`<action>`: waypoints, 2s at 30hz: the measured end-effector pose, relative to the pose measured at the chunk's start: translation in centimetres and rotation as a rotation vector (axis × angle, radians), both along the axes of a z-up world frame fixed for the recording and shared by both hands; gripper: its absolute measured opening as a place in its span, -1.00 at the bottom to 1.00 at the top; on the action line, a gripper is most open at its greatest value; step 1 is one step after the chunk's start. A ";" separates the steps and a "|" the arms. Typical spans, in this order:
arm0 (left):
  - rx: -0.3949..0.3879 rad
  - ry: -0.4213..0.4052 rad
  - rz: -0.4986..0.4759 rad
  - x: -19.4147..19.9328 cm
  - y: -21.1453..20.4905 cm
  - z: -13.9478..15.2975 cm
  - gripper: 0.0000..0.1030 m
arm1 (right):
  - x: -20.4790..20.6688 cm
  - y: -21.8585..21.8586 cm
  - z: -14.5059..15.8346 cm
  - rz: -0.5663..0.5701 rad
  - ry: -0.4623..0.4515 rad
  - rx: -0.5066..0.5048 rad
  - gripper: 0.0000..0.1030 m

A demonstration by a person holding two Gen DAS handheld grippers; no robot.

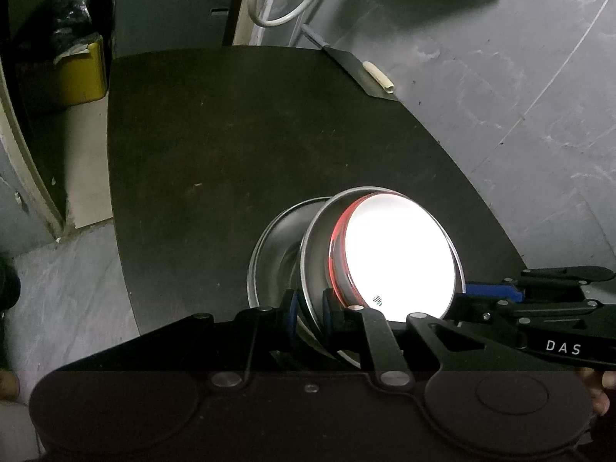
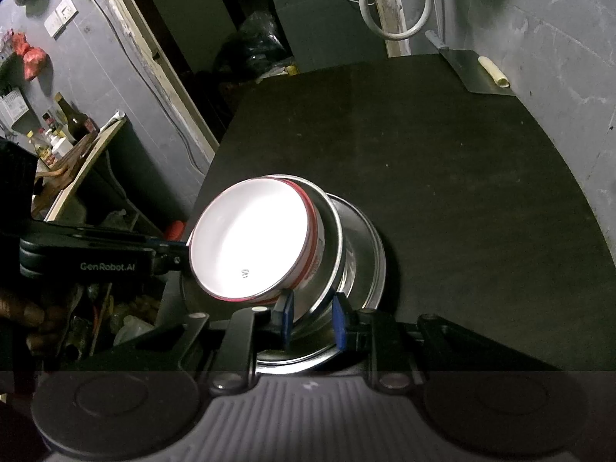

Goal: Organize plates and bowls
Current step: 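Lower the steel bowl onto the plate stack with both grippers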

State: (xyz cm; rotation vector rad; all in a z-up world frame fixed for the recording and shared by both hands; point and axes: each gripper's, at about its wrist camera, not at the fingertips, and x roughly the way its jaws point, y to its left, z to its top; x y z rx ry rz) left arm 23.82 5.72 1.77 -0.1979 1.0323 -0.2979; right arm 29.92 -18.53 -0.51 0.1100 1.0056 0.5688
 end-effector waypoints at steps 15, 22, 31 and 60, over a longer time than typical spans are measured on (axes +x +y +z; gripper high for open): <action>0.005 0.023 0.015 0.6 -0.6 -0.8 -0.74 | -0.1 0.3 -0.2 0.002 0.008 -0.005 -0.53; 0.006 0.030 0.024 0.7 -0.8 -1.1 -0.73 | -0.2 0.3 -0.3 0.002 0.010 -0.006 -0.53; 0.007 0.043 0.040 0.8 -1.0 -1.6 -0.73 | -0.3 0.5 -0.7 0.003 0.019 -0.010 -0.53; 0.002 0.046 0.066 0.7 -0.9 -1.8 -0.73 | 0.1 0.7 -0.8 -0.007 0.025 -0.015 -0.53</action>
